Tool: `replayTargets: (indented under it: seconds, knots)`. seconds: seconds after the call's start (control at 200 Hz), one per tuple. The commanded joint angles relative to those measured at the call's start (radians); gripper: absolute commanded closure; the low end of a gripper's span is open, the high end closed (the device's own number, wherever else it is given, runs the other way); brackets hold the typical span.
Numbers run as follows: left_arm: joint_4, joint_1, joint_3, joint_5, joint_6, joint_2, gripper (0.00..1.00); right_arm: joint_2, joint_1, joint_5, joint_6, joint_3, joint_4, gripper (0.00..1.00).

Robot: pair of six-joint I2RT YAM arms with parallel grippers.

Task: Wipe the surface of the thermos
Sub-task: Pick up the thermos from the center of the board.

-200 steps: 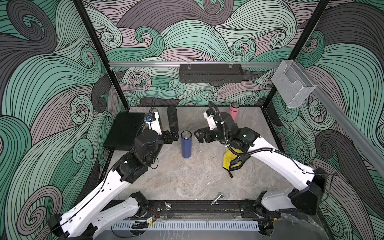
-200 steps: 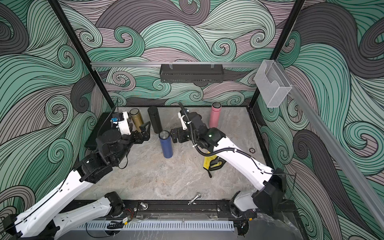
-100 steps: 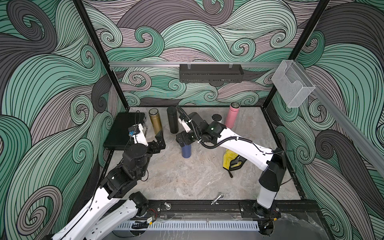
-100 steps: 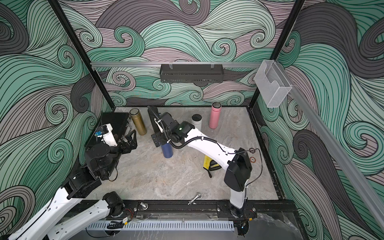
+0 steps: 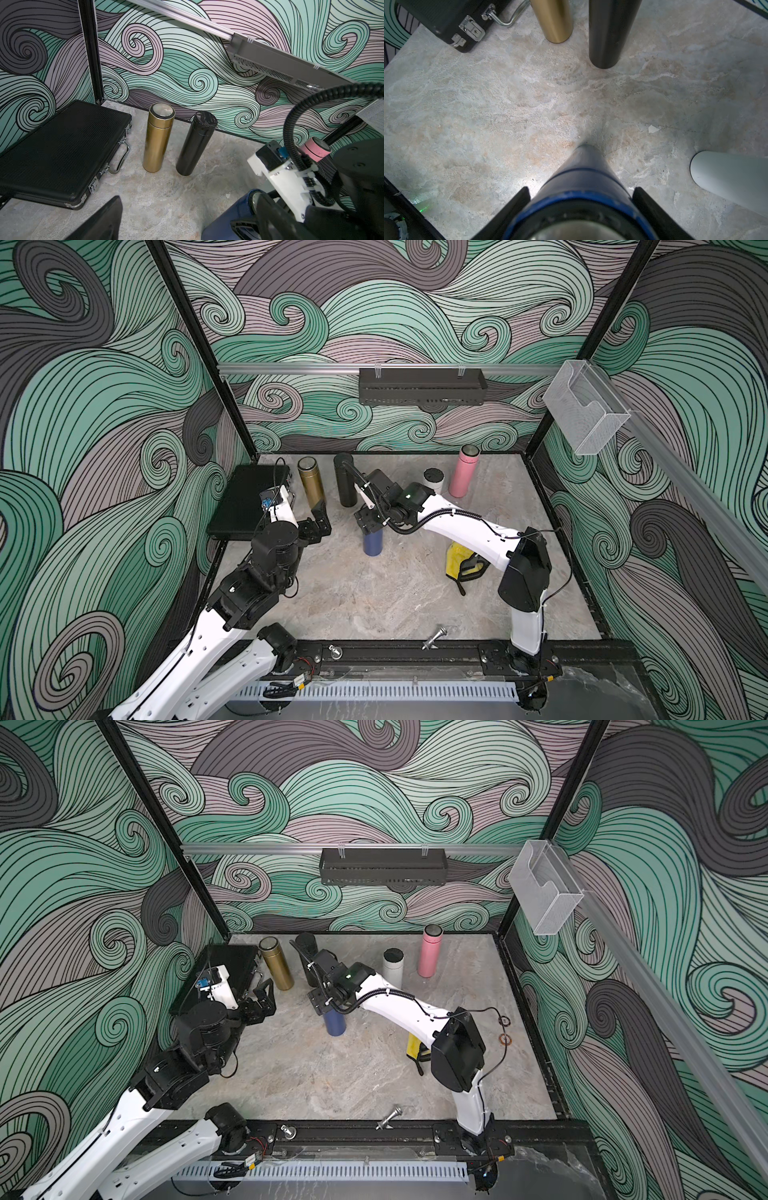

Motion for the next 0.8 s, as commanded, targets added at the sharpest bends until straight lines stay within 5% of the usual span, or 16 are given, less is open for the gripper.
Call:
replayTargets:
  seconds: [0.0,0.14,0.235,0.47,0.796]
  knots:
    - [0.004,0.028,-0.002,0.033,0.006,0.005,0.02,0.004,-0.016,0.011,-0.01,0.028,-0.017,0.31]
    - [0.011,0.054,-0.006,0.057,0.0,0.013,0.02,0.006,-0.028,-0.003,-0.017,0.04,-0.016,0.63]
    - [0.019,0.066,-0.011,0.069,-0.004,0.015,0.02,0.011,-0.042,-0.003,-0.022,0.059,-0.015,1.0]
    - [0.039,0.091,-0.02,0.096,-0.004,0.03,0.02,0.093,-0.125,0.006,-0.078,0.241,-0.019,1.0]
    - [0.032,0.107,0.008,0.142,-0.001,0.074,0.01,0.391,-0.206,0.003,-0.121,0.723,-0.143,1.0]
